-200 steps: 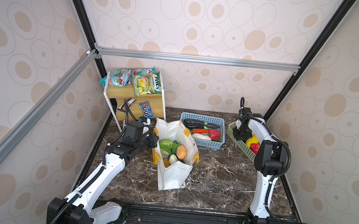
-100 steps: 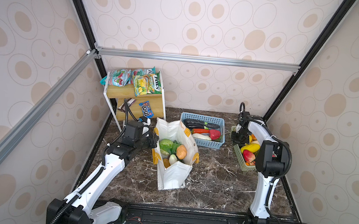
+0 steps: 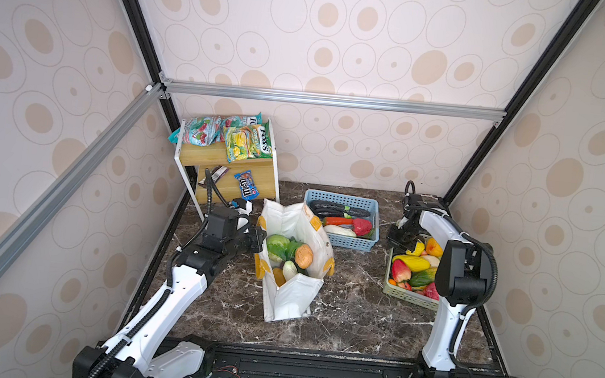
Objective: Place the food into the grocery bag and tie it
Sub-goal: 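Lower the open right gripper into the green basket toward the red mango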
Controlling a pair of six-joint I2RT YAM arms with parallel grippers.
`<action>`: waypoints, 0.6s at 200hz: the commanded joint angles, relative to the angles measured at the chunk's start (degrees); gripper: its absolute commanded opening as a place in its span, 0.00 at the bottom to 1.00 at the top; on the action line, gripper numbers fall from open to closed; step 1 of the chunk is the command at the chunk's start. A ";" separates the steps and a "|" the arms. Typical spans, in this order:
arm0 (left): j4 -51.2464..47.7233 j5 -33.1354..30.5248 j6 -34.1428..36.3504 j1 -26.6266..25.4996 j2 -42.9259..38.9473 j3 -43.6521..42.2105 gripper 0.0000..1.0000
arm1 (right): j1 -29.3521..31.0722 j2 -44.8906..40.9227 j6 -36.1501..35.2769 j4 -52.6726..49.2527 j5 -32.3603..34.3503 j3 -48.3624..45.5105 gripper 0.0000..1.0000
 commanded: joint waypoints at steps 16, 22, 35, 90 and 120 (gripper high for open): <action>3.59 1.68 1.26 0.00 0.06 1.31 0.00 | 0.13 -2.99 2.06 -1.04 -4.95 -0.90 0.31; 3.82 2.13 1.16 0.00 0.27 1.36 0.00 | 0.12 -3.46 1.76 -1.20 -4.97 -0.80 0.32; 4.57 3.13 1.00 -0.01 0.53 1.07 0.00 | 0.13 -4.70 0.85 -2.11 -4.59 -0.42 0.36; 4.98 7.00 2.54 -0.15 0.86 0.82 0.00 | 0.13 -11.75 -4.09 -9.27 2.30 0.65 0.57; 5.52 7.37 3.19 -0.26 -0.32 -0.21 0.00 | 0.13 -17.63 -5.81 -12.42 5.31 -3.06 0.68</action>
